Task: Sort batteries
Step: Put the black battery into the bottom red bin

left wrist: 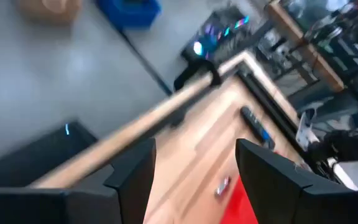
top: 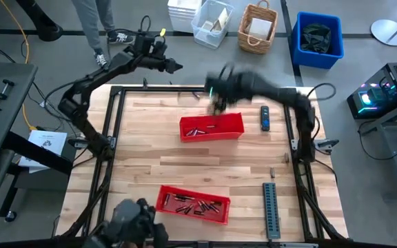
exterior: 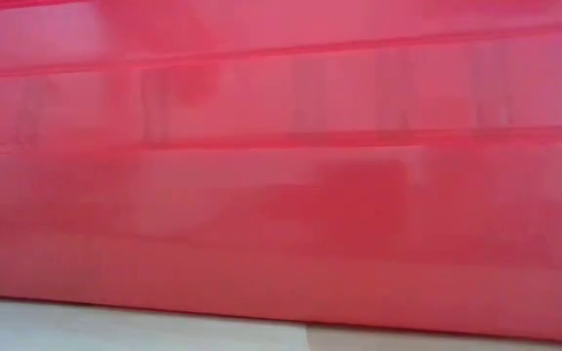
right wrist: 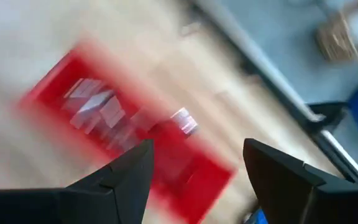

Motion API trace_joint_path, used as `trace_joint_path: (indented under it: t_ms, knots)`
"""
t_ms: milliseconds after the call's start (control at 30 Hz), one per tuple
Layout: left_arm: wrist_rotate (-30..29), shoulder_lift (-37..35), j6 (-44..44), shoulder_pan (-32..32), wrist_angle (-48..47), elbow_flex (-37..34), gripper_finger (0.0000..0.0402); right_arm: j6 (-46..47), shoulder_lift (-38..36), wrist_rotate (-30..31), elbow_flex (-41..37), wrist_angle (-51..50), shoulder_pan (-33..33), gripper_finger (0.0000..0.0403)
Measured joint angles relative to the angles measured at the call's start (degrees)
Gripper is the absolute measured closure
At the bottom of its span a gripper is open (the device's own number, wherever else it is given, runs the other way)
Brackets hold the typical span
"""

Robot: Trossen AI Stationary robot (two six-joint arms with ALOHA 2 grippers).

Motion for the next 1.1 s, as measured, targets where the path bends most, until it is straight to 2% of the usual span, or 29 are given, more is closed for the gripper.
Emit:
trace_joint_path:
  t_ms: [200,267,433,533,733,933,1000,1100]
  knots:
    - [8.30,6.21,-1.28,1.18,-0.68,0.70,0.0186,-3.47,1.78,-10.50,-0.04,9.58,-23.33,0.0160]
    - [7.97,7.45,-1.11,0.22,-0.79,0.78,0.0186,-4.64,4.10,-15.66,-0.08,13.16,-28.75,0.0160]
    - [1.18,10.58,2.14,-5.04,-1.65,0.87,0.0186,-9.78,8.33,-29.37,-0.15,18.73,-37.55,0.0160]
    - [-7.01,13.70,0.45,-8.94,-6.50,4.45,0.0186,-11.46,9.35,-33.40,-0.15,19.27,-39.92,0.0160]
    - [-21.13,24.54,-4.23,-14.23,-18.45,19.36,0.0186,-14.92,9.26,-33.74,-0.13,19.49,-41.31,0.0160]
    - [-28.69,37.28,-2.82,-16.49,-31.76,36.74,0.0193,-16.78,9.26,-33.96,-0.13,19.47,-40.90,0.0160]
    - [-33.42,40.34,-0.69,-16.93,-36.10,41.89,0.0198,-16.83,9.26,-33.98,-0.13,19.41,-40.83,0.0160]
    - [-36.96,43.49,-0.17,-17.29,-39.98,47.93,0.0208,-16.83,9.26,-34.02,-0.13,19.49,-40.65,0.0160]
